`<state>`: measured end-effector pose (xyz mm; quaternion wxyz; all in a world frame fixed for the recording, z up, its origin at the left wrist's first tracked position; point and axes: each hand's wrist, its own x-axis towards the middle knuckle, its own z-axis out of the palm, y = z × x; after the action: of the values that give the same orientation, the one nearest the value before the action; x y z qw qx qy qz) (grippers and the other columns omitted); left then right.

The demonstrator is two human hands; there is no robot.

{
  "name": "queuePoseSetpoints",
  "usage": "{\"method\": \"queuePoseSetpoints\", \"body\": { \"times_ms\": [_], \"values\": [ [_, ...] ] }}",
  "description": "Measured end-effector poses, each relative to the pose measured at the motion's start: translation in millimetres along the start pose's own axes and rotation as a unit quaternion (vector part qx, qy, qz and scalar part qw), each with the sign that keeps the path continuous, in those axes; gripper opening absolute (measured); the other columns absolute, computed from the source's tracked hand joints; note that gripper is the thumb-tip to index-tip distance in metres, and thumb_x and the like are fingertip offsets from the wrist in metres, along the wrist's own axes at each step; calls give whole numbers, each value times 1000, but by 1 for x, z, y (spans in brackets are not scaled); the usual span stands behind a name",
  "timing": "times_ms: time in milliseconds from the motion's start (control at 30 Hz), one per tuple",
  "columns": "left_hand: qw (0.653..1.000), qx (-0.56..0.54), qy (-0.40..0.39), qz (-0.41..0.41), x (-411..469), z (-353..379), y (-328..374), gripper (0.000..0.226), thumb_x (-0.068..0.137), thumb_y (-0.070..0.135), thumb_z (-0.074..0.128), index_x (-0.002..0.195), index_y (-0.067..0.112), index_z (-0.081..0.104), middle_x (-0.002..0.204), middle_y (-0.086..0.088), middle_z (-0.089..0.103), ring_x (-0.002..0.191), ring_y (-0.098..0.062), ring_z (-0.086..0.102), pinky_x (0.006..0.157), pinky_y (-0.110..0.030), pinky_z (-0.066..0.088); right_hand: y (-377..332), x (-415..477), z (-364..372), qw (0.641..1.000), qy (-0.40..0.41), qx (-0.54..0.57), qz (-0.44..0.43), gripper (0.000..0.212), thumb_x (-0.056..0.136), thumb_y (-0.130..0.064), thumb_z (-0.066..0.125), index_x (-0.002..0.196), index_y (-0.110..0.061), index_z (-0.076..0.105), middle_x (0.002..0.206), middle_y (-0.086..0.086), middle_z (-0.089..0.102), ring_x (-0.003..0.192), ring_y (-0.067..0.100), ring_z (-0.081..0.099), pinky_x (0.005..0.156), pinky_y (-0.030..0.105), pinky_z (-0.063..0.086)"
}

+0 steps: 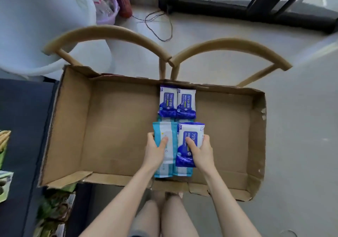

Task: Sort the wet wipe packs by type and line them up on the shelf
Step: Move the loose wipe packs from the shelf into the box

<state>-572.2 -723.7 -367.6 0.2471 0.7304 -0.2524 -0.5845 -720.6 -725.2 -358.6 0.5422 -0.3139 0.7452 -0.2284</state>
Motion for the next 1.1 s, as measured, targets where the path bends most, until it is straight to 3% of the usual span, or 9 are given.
{"method": "queuePoseSetpoints", "body": {
  "times_ms": [100, 233, 333, 433, 500, 600, 833, 1000, 1100],
  "values": [
    [1000, 25, 13, -7, 45, 15, -9, 21, 95, 29, 53, 108, 17, 41, 96, 7, 62, 80, -2, 61, 62, -17, 49, 16, 47, 11, 1000, 5, -15, 11, 26, 91, -24, 62, 105, -13, 43, 88, -15, 56, 75, -6, 54, 49, 3, 38],
    [999, 47, 26, -7, 101, 28, -34, 22, 94, 31, 56, 110, 21, 45, 106, 2, 64, 88, -9, 61, 76, -29, 49, 45, 101, 29, 999, 8, -30, 17, 25, 91, -26, 63, 104, -14, 45, 89, -13, 59, 78, 0, 57, 55, 4, 40],
    [993, 108, 43, 11, 130, 39, -61, 27, 94, 36, 54, 116, 22, 47, 114, 2, 58, 105, -17, 54, 91, -37, 46, 73, 131, 41, 996, 26, -86, -6, 28, 91, -30, 61, 109, -13, 48, 107, -2, 55, 95, 10, 50, 80, 18, 40],
    [977, 189, 98, 29, 143, 49, -85, 49, 94, 40, 50, 136, 19, 37, 131, -2, 37, 121, -19, 34, 101, -33, 29, 96, 147, 52, 986, 50, -153, -43, 47, 91, -31, 60, 128, -9, 43, 126, 5, 41, 104, 2, 26, 87, 14, 20],
    [977, 184, 107, 28, 147, 55, -95, 60, 95, 44, 46, 146, 22, 24, 141, -1, 30, 129, -16, 27, 106, -35, 23, 106, 152, 57, 986, 51, -153, -52, 61, 92, -36, 57, 142, -12, 31, 137, 3, 37, 115, 3, 27, 93, 14, 19],
    [976, 190, 98, 37, 150, 60, -105, 63, 95, 45, 43, 148, 20, 19, 146, -1, 32, 135, -18, 26, 110, -39, 20, 120, 158, 60, 975, 49, -198, -84, 63, 94, -42, 50, 145, -15, 27, 140, 3, 39, 125, 16, 31, 102, 27, 25],
    [977, 178, 100, 64, 156, 59, -116, 69, 91, 54, 42, 146, 17, 24, 141, -3, 36, 132, -17, 31, 110, -42, 27, 131, 166, 57, 958, 48, -252, -125, 59, 95, -42, 48, 141, -9, 31, 133, 8, 42, 112, 20, 35, 93, 24, 26],
    [979, 183, 75, 48, 156, 54, -113, 69, 88, 55, 41, 145, 20, 27, 137, -3, 39, 128, -21, 40, 106, -49, 33, 124, 166, 49, 962, 8, -255, -101, 55, 94, -42, 49, 137, -11, 36, 131, 7, 43, 114, 20, 36, 87, 19, 23],
    [979, 198, 38, 13, 155, 43, -100, 57, 90, 48, 48, 140, 22, 36, 134, -1, 49, 122, -22, 48, 103, -49, 37, 111, 164, 38, 964, -38, -255, -61, 47, 94, -38, 49, 133, -13, 41, 127, 8, 49, 118, 24, 42, 94, 31, 34]
  ]
}}
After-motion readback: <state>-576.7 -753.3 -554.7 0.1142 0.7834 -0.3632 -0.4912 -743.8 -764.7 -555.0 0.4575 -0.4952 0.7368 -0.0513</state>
